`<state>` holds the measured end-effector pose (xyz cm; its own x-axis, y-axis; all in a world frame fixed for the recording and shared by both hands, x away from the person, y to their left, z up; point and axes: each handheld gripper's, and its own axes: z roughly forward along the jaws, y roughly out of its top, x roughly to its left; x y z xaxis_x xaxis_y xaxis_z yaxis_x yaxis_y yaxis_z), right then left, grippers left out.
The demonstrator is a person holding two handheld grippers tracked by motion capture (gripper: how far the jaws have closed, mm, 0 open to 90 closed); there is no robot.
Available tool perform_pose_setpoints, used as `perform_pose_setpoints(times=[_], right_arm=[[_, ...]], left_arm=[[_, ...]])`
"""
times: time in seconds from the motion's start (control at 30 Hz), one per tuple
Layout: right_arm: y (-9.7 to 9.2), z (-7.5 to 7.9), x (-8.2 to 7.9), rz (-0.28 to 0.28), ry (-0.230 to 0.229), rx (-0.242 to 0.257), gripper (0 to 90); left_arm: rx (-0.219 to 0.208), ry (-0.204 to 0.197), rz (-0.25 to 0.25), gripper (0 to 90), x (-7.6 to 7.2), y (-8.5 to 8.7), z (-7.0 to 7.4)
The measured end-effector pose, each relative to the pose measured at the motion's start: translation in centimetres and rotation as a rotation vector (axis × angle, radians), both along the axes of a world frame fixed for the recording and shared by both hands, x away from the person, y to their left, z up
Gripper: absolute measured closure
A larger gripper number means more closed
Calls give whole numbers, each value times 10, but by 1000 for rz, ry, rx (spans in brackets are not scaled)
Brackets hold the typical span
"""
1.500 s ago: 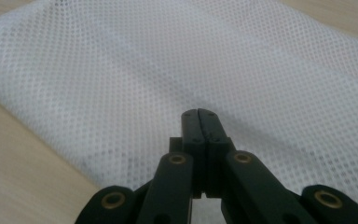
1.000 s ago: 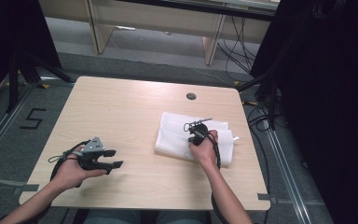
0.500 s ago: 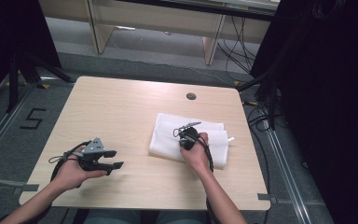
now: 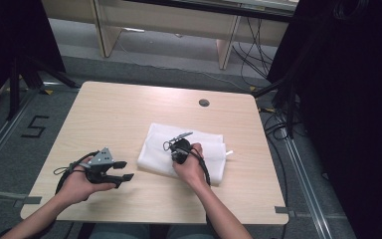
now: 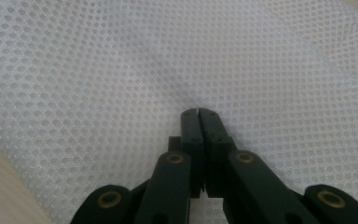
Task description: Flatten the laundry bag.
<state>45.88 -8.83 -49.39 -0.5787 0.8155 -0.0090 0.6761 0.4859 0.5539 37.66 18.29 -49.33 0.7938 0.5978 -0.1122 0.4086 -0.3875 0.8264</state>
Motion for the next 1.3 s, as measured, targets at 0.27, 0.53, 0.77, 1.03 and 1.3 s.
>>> perform_pose_setpoints(times=[0.27,0.53,0.77,1.03,1.3], right_arm=[[30,-2,-11,93,18,41,899],[40,4,-18,165,62,101,851],[2,24,-4,22,10,77,879],[-9,5,6,-60,79,49,859],[7,1,7,41,52,38,859]], left_arm=[[-2,0,3,449,-2,-1,1],[3,-6,-19,449,-3,-1,0],[17,-4,-22,448,-2,-2,-1],[16,5,-33,447,-2,-3,-2],[5,27,-26,450,-4,-5,-3]])
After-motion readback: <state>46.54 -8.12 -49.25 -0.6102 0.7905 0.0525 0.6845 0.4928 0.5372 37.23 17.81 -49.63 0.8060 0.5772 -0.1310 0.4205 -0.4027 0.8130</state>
